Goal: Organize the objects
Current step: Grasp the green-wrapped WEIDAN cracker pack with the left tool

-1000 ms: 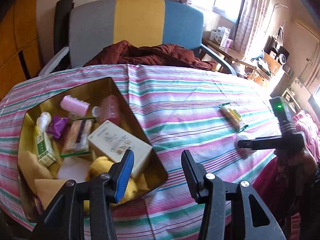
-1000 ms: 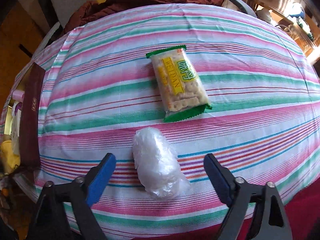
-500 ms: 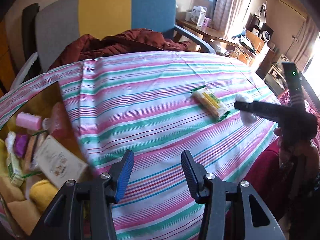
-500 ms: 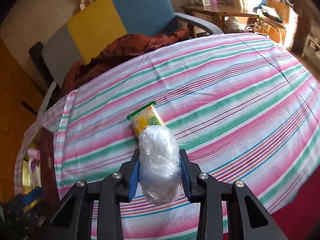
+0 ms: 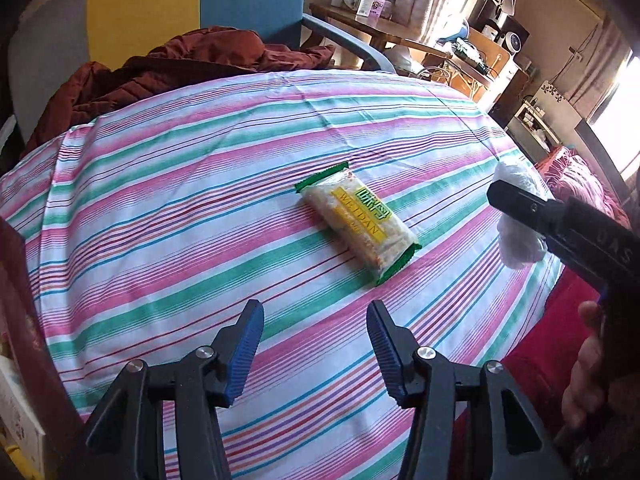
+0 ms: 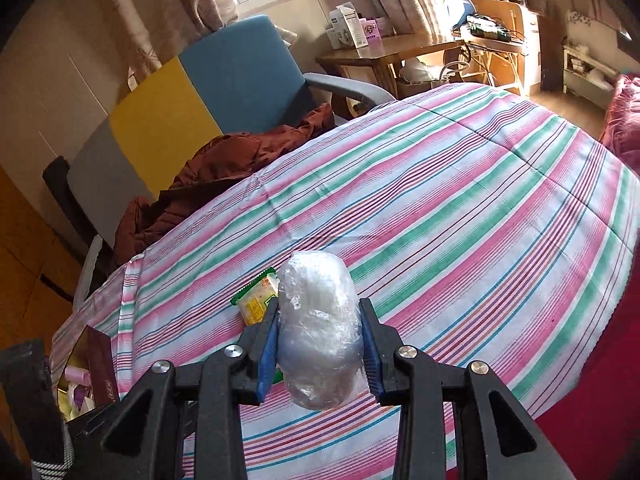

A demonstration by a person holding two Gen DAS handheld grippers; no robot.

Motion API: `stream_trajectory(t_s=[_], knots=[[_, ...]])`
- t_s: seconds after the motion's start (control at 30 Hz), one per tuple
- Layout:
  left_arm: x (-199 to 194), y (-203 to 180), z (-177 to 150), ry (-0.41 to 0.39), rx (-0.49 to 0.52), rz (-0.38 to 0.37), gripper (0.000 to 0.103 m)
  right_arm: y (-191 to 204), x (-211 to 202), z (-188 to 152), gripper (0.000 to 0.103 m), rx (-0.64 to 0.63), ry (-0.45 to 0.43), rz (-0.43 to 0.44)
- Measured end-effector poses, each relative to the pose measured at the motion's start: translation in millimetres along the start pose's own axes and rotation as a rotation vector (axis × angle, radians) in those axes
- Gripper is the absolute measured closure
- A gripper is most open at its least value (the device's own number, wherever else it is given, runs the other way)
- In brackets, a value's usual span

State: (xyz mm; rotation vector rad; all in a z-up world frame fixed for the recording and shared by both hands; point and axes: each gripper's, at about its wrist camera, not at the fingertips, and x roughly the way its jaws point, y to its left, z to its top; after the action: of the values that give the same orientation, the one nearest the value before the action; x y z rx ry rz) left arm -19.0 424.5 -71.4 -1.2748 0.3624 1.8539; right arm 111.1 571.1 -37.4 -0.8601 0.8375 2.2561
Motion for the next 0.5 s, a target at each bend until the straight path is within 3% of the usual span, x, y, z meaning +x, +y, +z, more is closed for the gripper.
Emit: stream_trajectory(t_s=[0.27,0.5], knots=[[35.9,-14.4,42.6,0.018,-0.078,-0.039,0.028,-8.2,-0.1,2.2,0.066,0.040,-0.005,0.024],[77.8,-23.4,67.5,0.071,-0.123,0.008,0.028,-20.0,-3.6,4.1,0.065,0.096,-0.024,0.047]])
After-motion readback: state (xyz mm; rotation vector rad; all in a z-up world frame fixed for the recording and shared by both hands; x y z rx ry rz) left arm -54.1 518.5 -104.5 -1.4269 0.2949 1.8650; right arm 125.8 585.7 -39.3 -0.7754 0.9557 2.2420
